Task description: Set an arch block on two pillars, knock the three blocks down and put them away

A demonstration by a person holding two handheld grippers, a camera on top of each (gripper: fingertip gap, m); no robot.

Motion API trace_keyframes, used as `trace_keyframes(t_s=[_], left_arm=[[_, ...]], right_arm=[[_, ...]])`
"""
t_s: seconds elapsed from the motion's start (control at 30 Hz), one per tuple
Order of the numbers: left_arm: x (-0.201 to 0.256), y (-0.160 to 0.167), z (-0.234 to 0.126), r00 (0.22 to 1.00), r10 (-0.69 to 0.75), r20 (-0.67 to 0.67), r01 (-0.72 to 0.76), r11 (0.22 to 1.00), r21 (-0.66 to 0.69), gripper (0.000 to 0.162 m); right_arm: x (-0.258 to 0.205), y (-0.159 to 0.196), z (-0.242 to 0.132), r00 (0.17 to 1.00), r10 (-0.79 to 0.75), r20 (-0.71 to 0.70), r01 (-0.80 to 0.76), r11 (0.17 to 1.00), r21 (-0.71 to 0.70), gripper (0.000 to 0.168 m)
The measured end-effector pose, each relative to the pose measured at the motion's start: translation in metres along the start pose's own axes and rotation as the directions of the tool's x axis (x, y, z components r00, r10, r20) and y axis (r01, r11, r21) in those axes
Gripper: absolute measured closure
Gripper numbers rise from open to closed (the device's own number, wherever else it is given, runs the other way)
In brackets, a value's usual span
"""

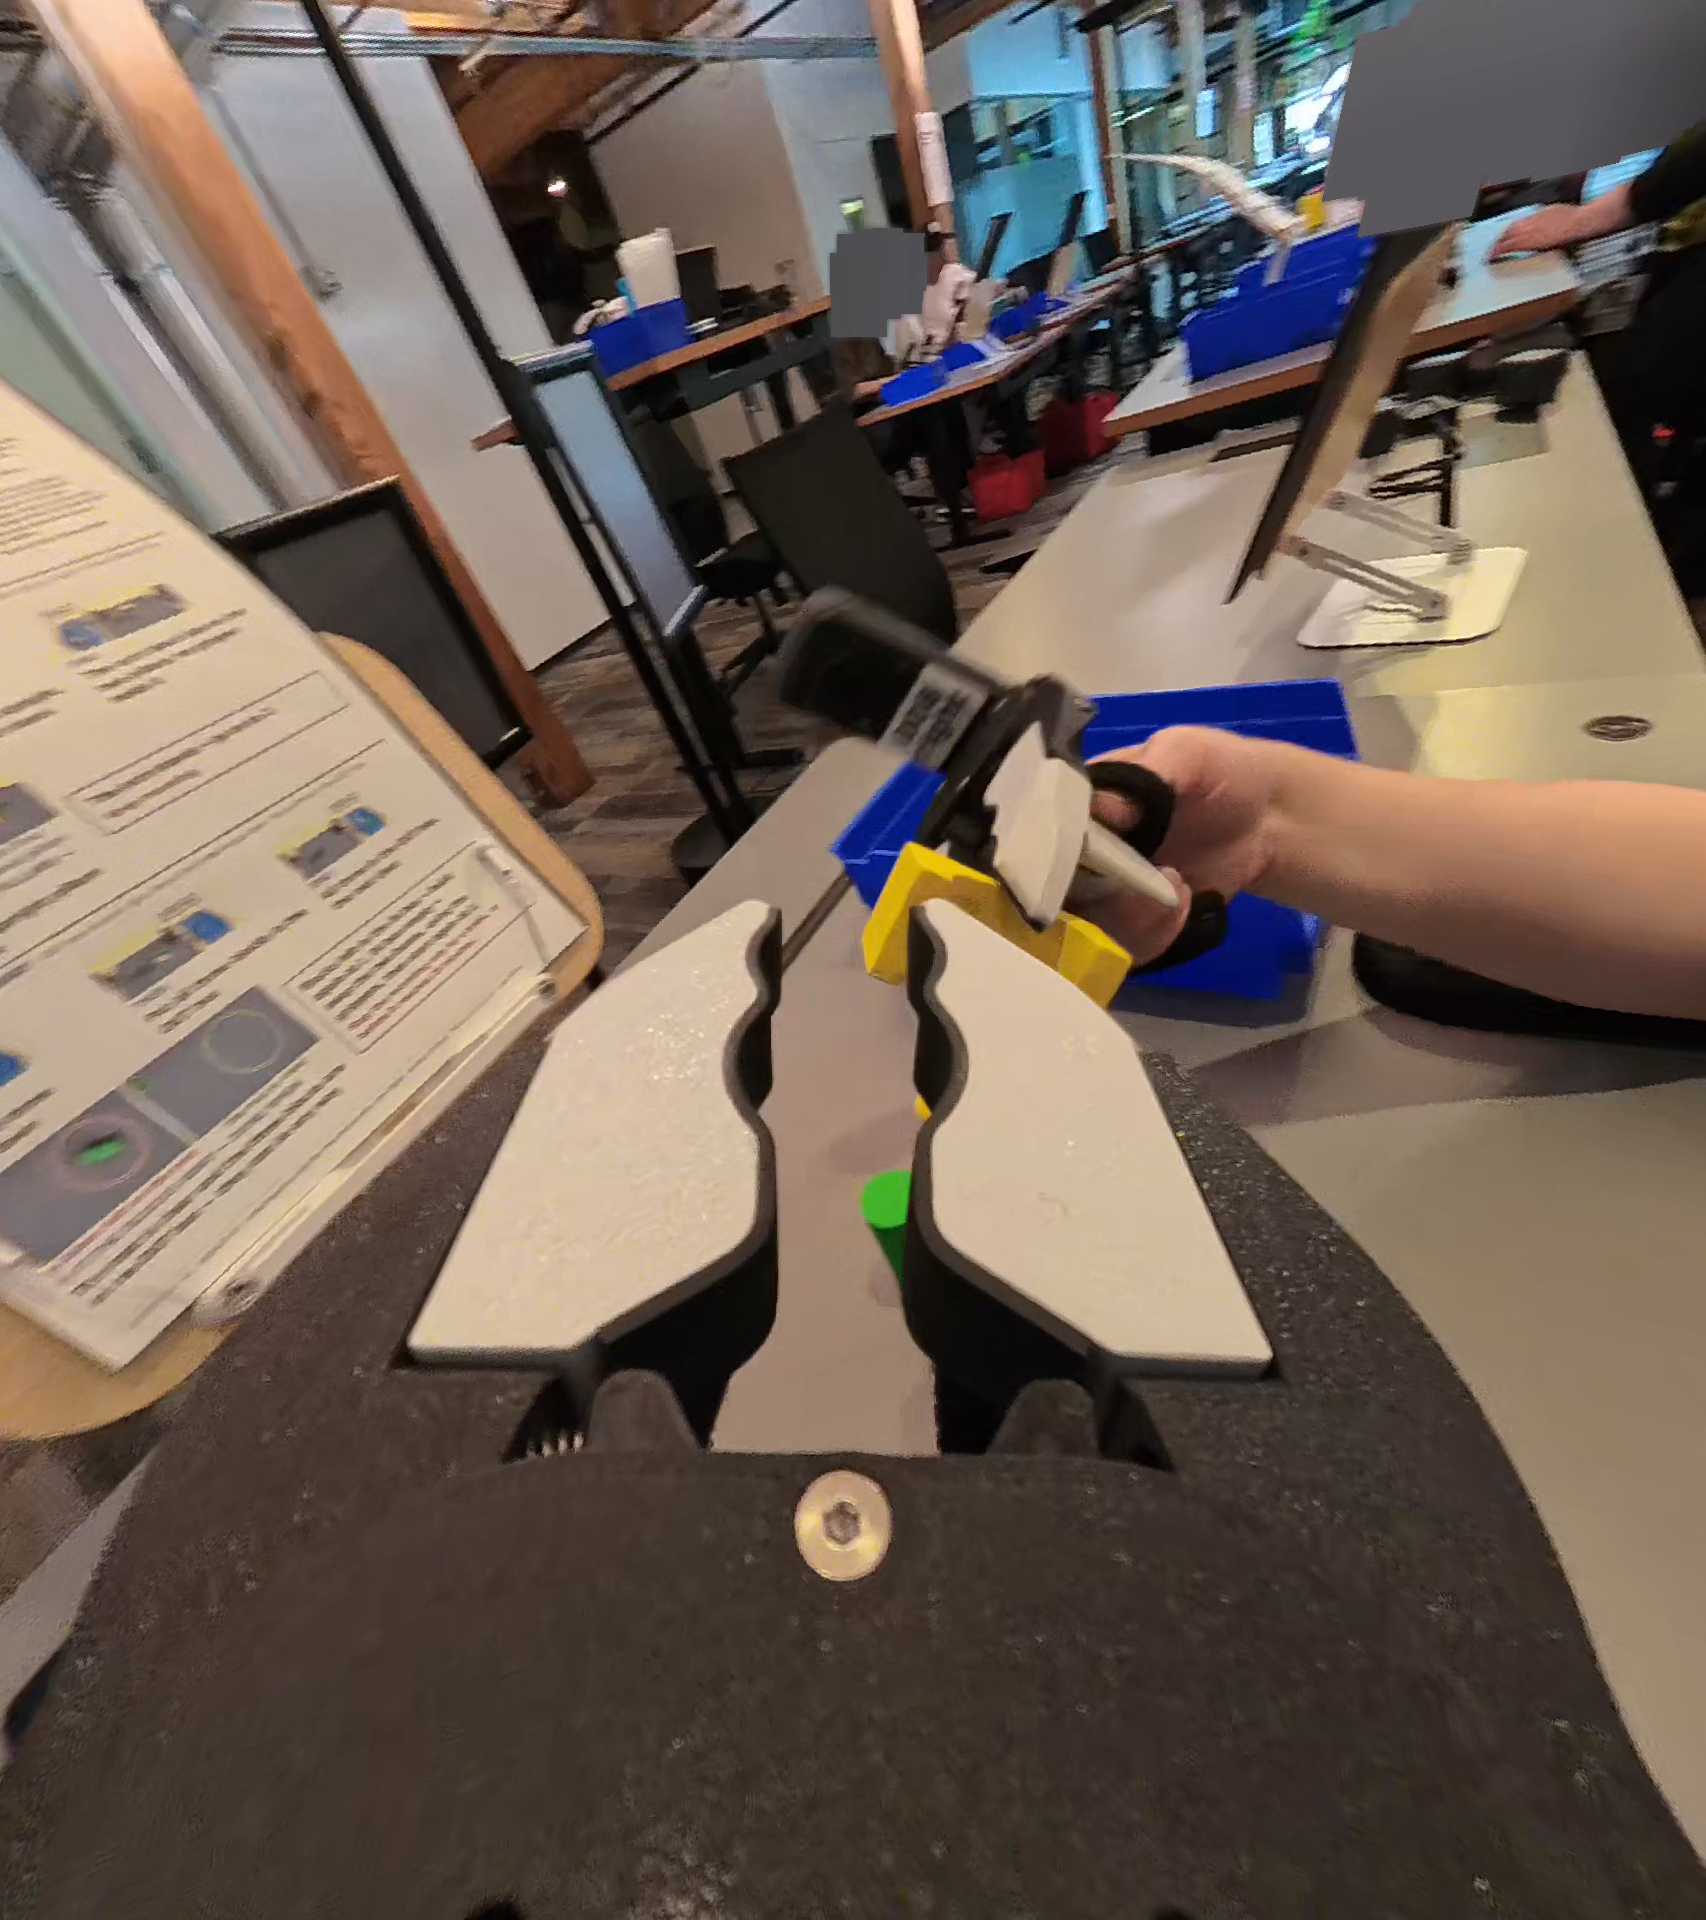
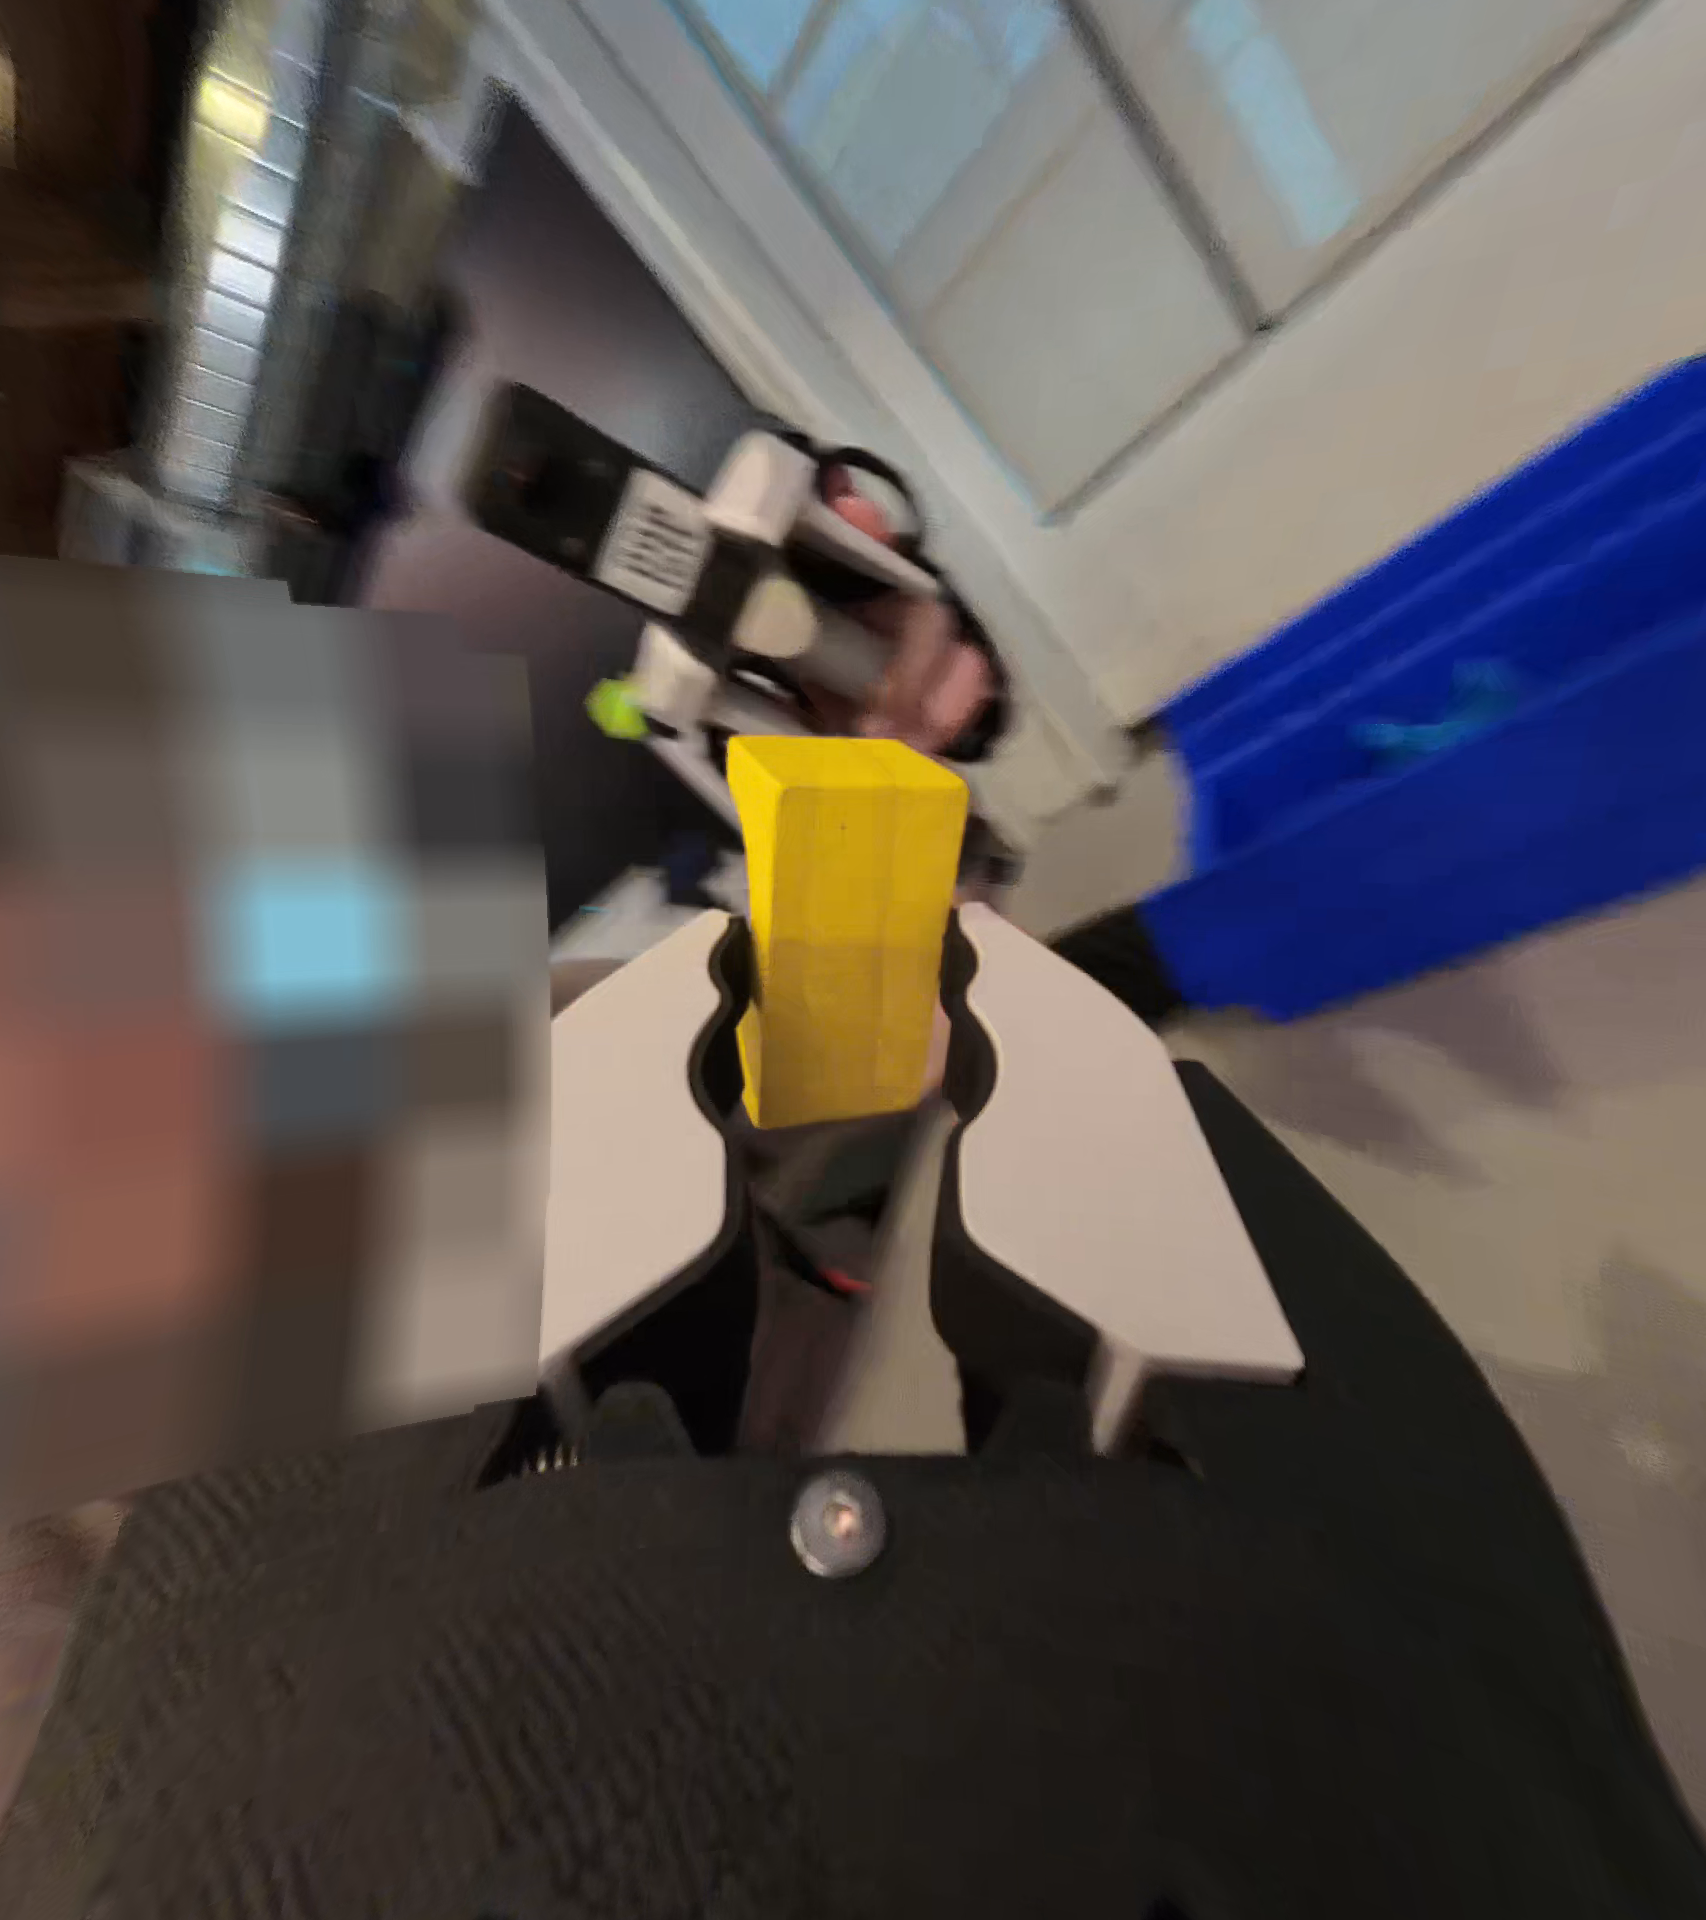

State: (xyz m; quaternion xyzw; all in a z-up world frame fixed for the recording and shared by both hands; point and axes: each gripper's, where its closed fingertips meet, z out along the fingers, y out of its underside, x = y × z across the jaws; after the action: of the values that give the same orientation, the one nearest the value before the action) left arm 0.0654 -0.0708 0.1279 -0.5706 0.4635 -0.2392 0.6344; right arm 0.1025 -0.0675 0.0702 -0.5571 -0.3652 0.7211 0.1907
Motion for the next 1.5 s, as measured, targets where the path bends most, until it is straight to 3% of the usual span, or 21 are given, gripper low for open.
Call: trace_keyframes(t_s=[0.07,0.13,0.2,0.27,0.33,0.43,0.73,1.3,1.5], left_arm=[[-0.010,0.002,-0.009,1.000,-0.009,0.022,0.009,1.000,-0.028,0.139],[-0.020,0.004,-0.016,0.998,-0.015,0.056,0.018,0.999,-0.049,0.139],[-0.029,0.006,-0.022,0.997,-0.018,0.080,0.023,0.998,-0.062,0.140],[-0.034,0.007,-0.026,0.996,-0.023,0.091,0.029,0.997,-0.066,0.140],[-0.037,0.009,-0.028,0.995,-0.027,0.096,0.035,0.996,-0.078,0.140],[-0.039,0.013,-0.030,0.994,-0.014,0.107,0.025,0.994,-0.103,0.140],[-0.042,0.008,-0.036,0.993,0.016,0.121,-0.005,0.996,-0.094,0.141],[-0.048,0.009,-0.044,0.992,-0.037,0.118,0.047,0.995,-0.084,0.142],[-0.048,0.009,-0.045,0.992,-0.036,0.118,0.047,0.995,-0.090,0.141]], right_arm=[[0.027,-0.002,-0.022,0.945,-0.171,-0.278,0.151,0.984,-0.090,0.132],[0.054,-0.003,-0.049,0.763,-0.404,-0.505,0.284,0.911,-0.299,0.132],[0.083,0.002,-0.076,0.544,-0.615,-0.571,0.272,0.773,-0.574,0.132],[0.109,0.016,-0.092,0.464,-0.725,-0.509,0.125,0.623,-0.772,0.132],[0.129,0.026,-0.099,0.454,-0.756,-0.471,-0.019,0.521,-0.854,0.131],[0.144,0.034,-0.098,0.473,-0.782,-0.406,-0.102,0.409,-0.907,0.131],[0.148,0.049,-0.094,0.519,-0.796,-0.311,-0.137,0.281,-0.950,0.131],[0.162,0.060,-0.101,0.503,-0.826,-0.256,-0.184,0.187,-0.965,0.130],[0.151,0.046,-0.097,0.455,-0.845,-0.281,-0.136,0.246,-0.960,0.124]])
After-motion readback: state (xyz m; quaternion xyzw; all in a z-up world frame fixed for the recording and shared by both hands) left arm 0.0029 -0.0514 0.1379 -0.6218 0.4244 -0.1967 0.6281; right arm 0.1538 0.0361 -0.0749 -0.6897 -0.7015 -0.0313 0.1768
